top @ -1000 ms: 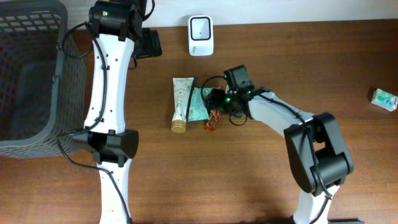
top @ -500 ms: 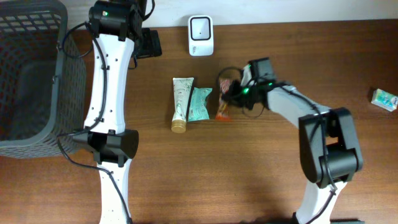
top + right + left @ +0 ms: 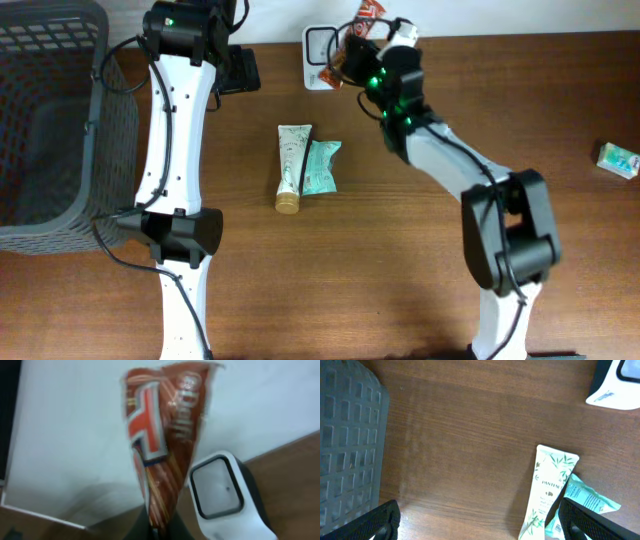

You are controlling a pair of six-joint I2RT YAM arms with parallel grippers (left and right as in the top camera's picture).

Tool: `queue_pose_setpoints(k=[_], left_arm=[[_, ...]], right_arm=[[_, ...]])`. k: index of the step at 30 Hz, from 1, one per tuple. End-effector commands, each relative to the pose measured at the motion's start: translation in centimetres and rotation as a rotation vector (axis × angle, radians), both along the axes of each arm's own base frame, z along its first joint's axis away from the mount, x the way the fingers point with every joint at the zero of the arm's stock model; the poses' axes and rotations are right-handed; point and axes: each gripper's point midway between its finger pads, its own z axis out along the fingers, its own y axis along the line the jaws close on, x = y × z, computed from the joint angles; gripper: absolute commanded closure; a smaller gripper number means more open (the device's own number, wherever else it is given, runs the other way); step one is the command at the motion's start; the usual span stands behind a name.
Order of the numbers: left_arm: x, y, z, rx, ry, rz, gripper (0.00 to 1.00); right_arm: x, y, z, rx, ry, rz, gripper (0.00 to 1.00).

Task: Scan the item barcode
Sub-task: 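Hold the candy bar up to the scanner with the right gripper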

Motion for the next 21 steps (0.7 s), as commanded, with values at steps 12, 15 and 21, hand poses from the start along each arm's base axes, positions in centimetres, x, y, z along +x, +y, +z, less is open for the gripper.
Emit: queue_pose_setpoints(k=[12, 15, 21], left_arm=[[-0.1, 0.0, 0.3, 0.015, -0.004, -0.014, 0.01], [-0.1, 0.0, 0.3, 0.015, -0.004, -0.013, 0.01], [-0.1, 0.1, 0.3, 0.015, -0.004, -0.012, 0.01]], right_arm=[[3.3, 5.1, -7.3, -0.266, 0.233, 0.341, 0.96], [4.1, 2.5, -6.1, -0.273, 0.224, 0.296, 0.96], [3.4, -18.7, -2.8, -0.312, 0.440, -0.155, 0.96]])
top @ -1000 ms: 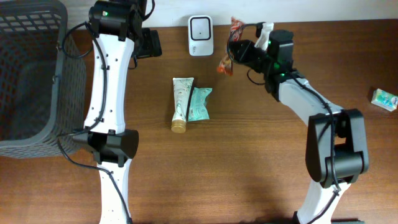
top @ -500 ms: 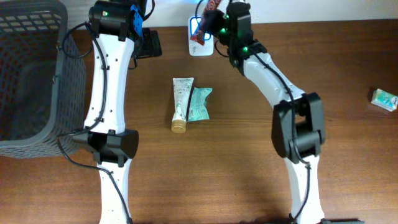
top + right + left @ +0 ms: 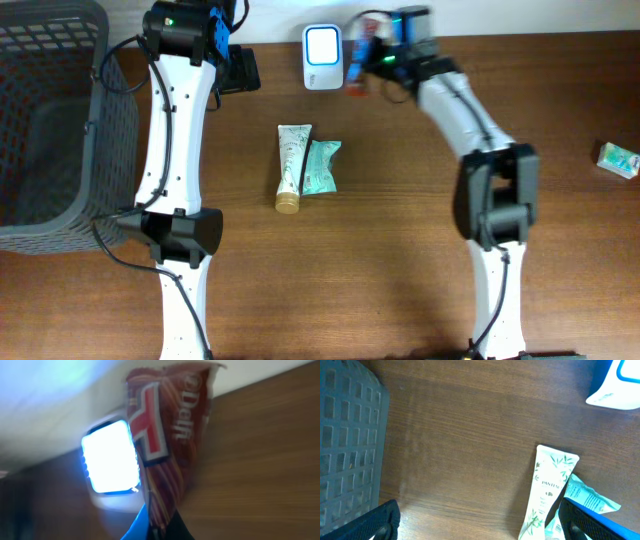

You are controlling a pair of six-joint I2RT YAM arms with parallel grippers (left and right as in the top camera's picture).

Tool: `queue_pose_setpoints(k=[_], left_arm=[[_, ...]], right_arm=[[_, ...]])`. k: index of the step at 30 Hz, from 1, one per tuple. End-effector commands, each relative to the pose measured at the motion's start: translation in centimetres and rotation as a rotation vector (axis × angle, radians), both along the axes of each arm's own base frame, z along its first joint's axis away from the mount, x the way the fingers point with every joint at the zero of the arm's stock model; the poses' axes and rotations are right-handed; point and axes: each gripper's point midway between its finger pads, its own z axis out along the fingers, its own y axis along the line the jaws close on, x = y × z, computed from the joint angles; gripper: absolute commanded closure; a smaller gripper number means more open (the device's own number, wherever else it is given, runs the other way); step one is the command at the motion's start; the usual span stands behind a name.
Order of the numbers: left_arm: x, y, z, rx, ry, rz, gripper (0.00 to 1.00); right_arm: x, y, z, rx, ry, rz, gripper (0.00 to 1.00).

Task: Scan the item barcode
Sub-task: 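Hold the candy bar up to the scanner with the right gripper, then place the candy bar at the right edge beside the tissue pack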

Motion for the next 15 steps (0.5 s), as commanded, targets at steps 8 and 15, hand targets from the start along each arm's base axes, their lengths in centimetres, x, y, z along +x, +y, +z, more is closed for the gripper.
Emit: queue_pose_setpoints(k=[8, 15], left_arm=[[-0.1, 0.0, 0.3, 0.014, -0.005, -0.013, 0.01], [-0.1, 0.0, 0.3, 0.014, -0.005, -0.013, 0.01]], right_arm=[[-14.6, -39.6, -0.9, -0.332, 0.430, -0.802, 0.96], [-15.4, -40.7, -2.9, -0.143, 0.417, -0.643, 0.19]])
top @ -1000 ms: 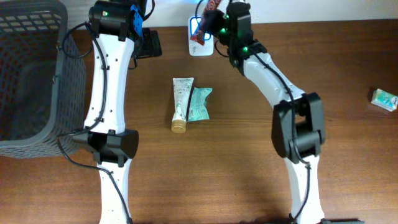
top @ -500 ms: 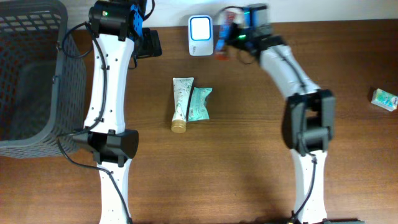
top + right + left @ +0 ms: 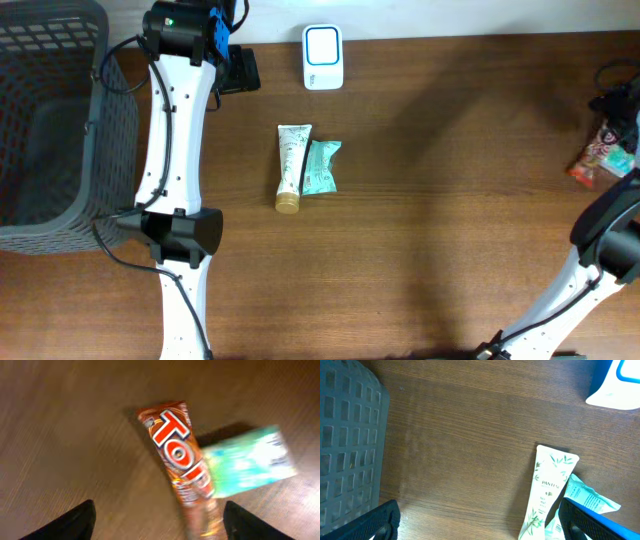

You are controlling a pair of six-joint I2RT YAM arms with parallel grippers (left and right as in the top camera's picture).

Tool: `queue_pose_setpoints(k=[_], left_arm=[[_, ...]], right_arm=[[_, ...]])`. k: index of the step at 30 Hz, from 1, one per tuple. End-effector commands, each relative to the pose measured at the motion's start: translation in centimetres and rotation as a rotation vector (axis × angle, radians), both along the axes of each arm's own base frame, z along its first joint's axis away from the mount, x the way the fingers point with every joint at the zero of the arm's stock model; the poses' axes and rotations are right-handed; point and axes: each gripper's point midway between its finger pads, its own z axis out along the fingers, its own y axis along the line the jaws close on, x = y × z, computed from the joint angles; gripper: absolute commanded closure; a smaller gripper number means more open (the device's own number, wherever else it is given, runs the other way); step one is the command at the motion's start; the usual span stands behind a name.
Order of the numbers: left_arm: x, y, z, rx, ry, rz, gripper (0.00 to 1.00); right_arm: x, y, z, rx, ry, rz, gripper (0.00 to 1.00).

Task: Scan the item barcode
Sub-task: 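Place the candy bar at the right edge beside the tissue pack, then grasp the mint-green wet-wipe pack with the right gripper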

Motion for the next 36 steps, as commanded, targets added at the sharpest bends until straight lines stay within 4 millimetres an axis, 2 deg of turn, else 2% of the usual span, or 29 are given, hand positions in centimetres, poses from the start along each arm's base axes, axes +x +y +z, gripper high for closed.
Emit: queue_pose_setpoints(k=[1, 3, 5, 6, 8, 9, 10, 11, 13, 15, 18, 19, 23, 27, 29, 31, 33, 35, 36], left_arm=[[-0.1, 0.0, 0.3, 0.015, -0.004, -0.013, 0.01], [-0.1, 0.0, 0.3, 0.015, -0.004, -0.013, 0.01], [-0.1, 0.0, 0.3, 0.015, -0.004, -0.013, 0.01], [-0.1, 0.0, 0.3, 0.014, -0.004, -0.013, 0.01], [-0.1, 0.0, 0.3, 0.015, -0.004, -0.013, 0.01], [-0.1, 0.0, 0.3, 0.015, -0.004, -0.013, 0.01], [-0.1, 0.0, 0.3, 0.014, -0.004, -0.013, 0.01], [-0.1, 0.0, 0.3, 0.014, -0.004, -0.013, 0.01], [-0.1, 0.0, 0.3, 0.015, -0.004, -0.014, 0.01], [-0.1, 0.0, 0.3, 0.015, -0.004, -0.013, 0.01], [-0.1, 0.0, 0.3, 0.015, -0.004, -0.013, 0.01], [-0.1, 0.0, 0.3, 0.015, -0.004, -0.013, 0.01], [-0.1, 0.0, 0.3, 0.015, -0.004, -0.013, 0.01], [-0.1, 0.0, 0.3, 0.015, -0.004, -0.013, 0.01], [-0.1, 0.0, 0.3, 0.015, -0.004, -0.013, 0.01], [-0.1, 0.0, 0.3, 0.015, -0.004, -0.013, 0.01], [-0.1, 0.0, 0.3, 0.015, -0.004, -0.013, 0.01], [-0.1, 0.0, 0.3, 0.015, -0.004, -0.013, 0.01], [-0.1, 0.0, 0.3, 0.015, -0.004, -0.013, 0.01]], right_arm=[[2.8, 5.1, -0.8, 0.191, -0.100, 0.182, 0.19], [4.8, 9.5, 0.1, 0.345, -0.197, 0.299, 0.19], [6.7, 16.8, 2.0, 0.523, -0.301, 0.532, 0.18], [6.8, 19.9, 2.5, 0.585, -0.306, 0.603, 0.12], [6.0, 25.7, 2.0, 0.667, -0.220, 0.678, 0.11], [5.4, 29.6, 1.7, 0.689, -0.165, 0.758, 0.11], [4.9, 32.3, 1.6, 0.700, -0.131, 0.817, 0.11], [4.5, 34.5, 1.5, 0.703, -0.107, 0.874, 0.11], [3.2, 41.1, 0.7, 0.645, -0.030, 1.069, 0.11], [1.7, 44.4, -0.6, 0.556, 0.082, 1.130, 0.11], [-1.3, 50.2, -1.7, 0.557, 0.170, 1.244, 0.10], [-2.3, 51.4, -2.3, 0.565, 0.198, 1.266, 0.09], [-3.9, 53.4, -5.1, 0.601, 0.234, 1.243, 0.09], [-5.4, 57.6, -6.4, 0.785, 0.121, 1.324, 0.10], [-5.4, 57.7, -7.0, 0.790, 0.106, 1.332, 0.11], [-5.5, 57.6, -7.1, 0.786, 0.107, 1.333, 0.27], [-5.1, 57.7, -7.1, 0.776, 0.092, 1.339, 0.51], [-4.6, 57.4, -7.0, 0.765, 0.076, 1.337, 0.68], [-4.0, 56.9, -6.7, 0.756, 0.062, 1.330, 0.81]])
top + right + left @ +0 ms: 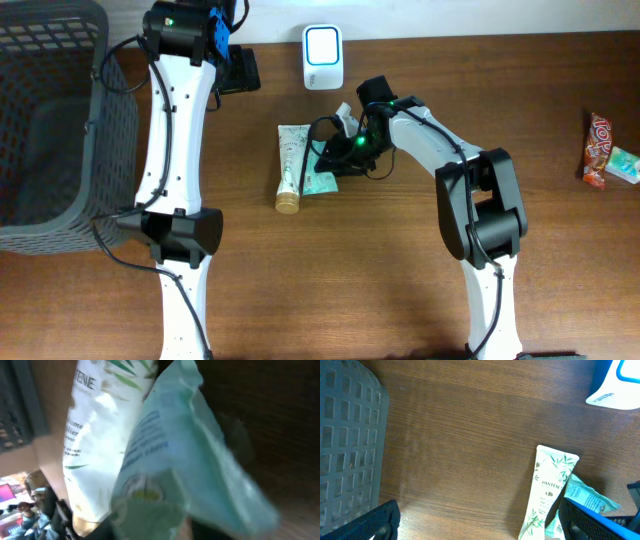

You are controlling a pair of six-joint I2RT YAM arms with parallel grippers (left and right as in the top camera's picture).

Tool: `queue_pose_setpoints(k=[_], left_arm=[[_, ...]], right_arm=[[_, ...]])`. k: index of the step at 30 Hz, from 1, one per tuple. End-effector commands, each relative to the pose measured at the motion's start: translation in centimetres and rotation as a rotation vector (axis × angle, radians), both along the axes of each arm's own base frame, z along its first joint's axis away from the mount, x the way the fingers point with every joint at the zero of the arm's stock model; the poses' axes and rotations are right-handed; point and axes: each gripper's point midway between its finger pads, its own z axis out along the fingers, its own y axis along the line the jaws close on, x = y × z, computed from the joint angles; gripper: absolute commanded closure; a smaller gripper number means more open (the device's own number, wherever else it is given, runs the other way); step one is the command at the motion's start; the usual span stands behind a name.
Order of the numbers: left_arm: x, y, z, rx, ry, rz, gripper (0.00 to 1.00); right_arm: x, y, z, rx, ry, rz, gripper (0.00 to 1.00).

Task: Scan the item barcode
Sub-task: 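Grasp the mint-green wet-wipe pack with the right gripper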

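A teal packet (165,475) lies on the table against a white Pantene tube (292,165). My right gripper (338,160) is down on the packet's upper right part. Its dark fingers sit close on either side of the crumpled packet, shut on it, in a blurred right wrist view. The left wrist view shows the teal packet (587,497) still on the wood. The white scanner (323,45) stands at the back edge. My left gripper (479,509) hangs open and empty over bare wood left of the tube.
A grey mesh basket (45,120) fills the left end of the table. A red snack bar (597,150) lies beside a small teal box (625,165) at the far right edge.
My right gripper was open over the red snack bar at the far right. It is now at the middle of the table, closed on the teal packet. The left arm has not moved.
My right gripper held the red snack bar up near the scanner, then in front of the lit scanner window. Then the bar lay at the far right with the gripper open above it. Now the gripper grips the teal packet beside the tube.
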Motion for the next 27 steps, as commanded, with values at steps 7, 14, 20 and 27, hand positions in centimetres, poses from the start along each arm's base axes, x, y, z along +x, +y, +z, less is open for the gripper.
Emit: queue_pose_setpoints(k=[7, 14, 20, 27], left_arm=[[-0.1, 0.1, 0.3, 0.015, -0.004, -0.013, 0.01], [-0.1, 0.0, 0.3, 0.015, -0.004, -0.013, 0.01], [-0.1, 0.0, 0.3, 0.015, -0.004, -0.013, 0.01], [-0.1, 0.0, 0.3, 0.015, -0.004, -0.013, 0.01]], right_arm=[[4.2, -8.4, 3.5, -0.507, -0.119, -0.116, 0.96], [1.6, -18.3, 4.0, -1.160, -0.073, -0.306, 0.96], [2.0, -11.8, 1.9, -0.654, 0.022, -0.201, 0.28], [3.7, -11.7, 6.4, -0.034, 0.063, -0.168, 0.20]])
